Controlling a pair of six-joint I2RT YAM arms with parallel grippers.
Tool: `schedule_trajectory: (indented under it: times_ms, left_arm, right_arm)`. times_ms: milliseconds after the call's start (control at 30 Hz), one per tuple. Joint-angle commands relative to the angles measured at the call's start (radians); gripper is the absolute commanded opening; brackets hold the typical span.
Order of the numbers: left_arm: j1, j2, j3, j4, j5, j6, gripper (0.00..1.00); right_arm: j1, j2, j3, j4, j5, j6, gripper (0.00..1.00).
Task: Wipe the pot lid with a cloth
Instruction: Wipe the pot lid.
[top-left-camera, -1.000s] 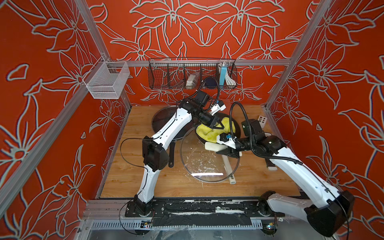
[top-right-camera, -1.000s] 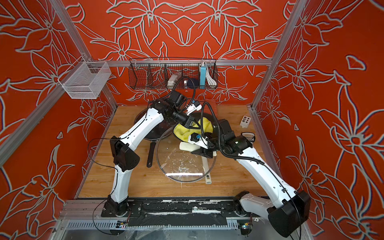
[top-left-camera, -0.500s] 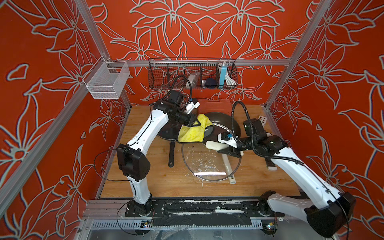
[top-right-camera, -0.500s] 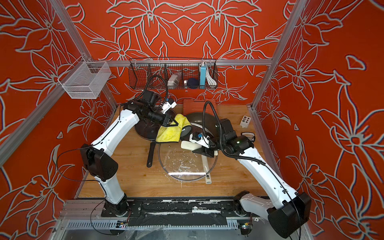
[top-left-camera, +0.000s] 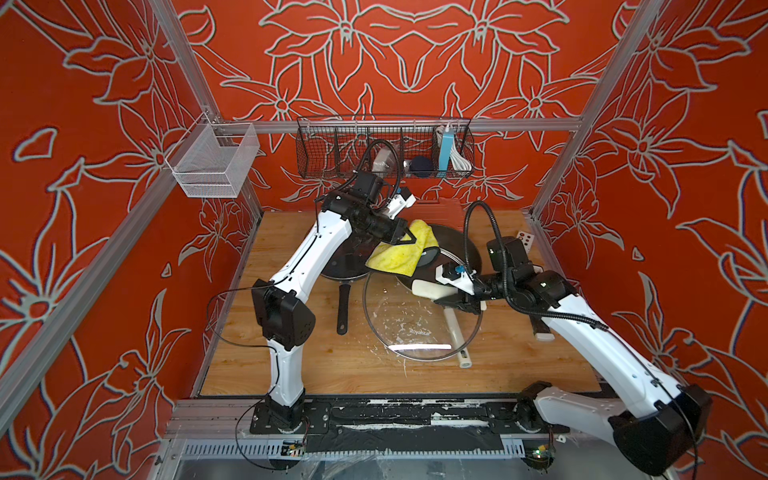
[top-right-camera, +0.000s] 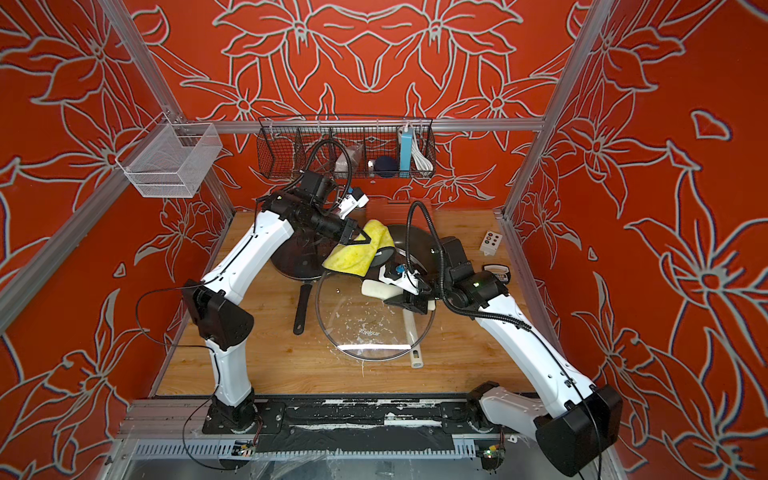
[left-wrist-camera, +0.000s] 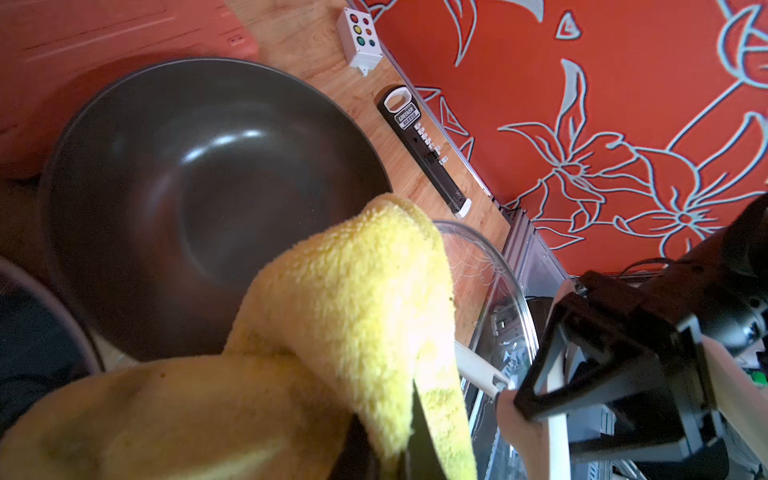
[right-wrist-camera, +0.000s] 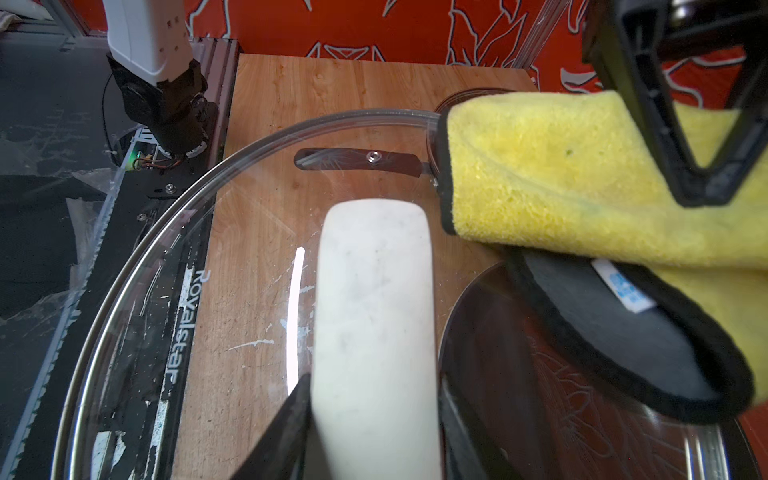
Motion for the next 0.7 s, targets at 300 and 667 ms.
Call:
schedule_trajectory:
  times_ms: [300, 667]
  left_arm:
    - [-0.188, 0.289, 0.331, -0.050, 0.087, -0.010, 0.00]
    - [-0.226, 0.282, 0.286, 0.023, 0.195, -0.027, 0.00]
  right_arm:
    - [-0.002, -0.043, 0.049, 0.200, -0.148, 0.026, 0.00]
    - [-0.002, -0.046, 0.040, 0.213, -0.136, 0.033, 0.00]
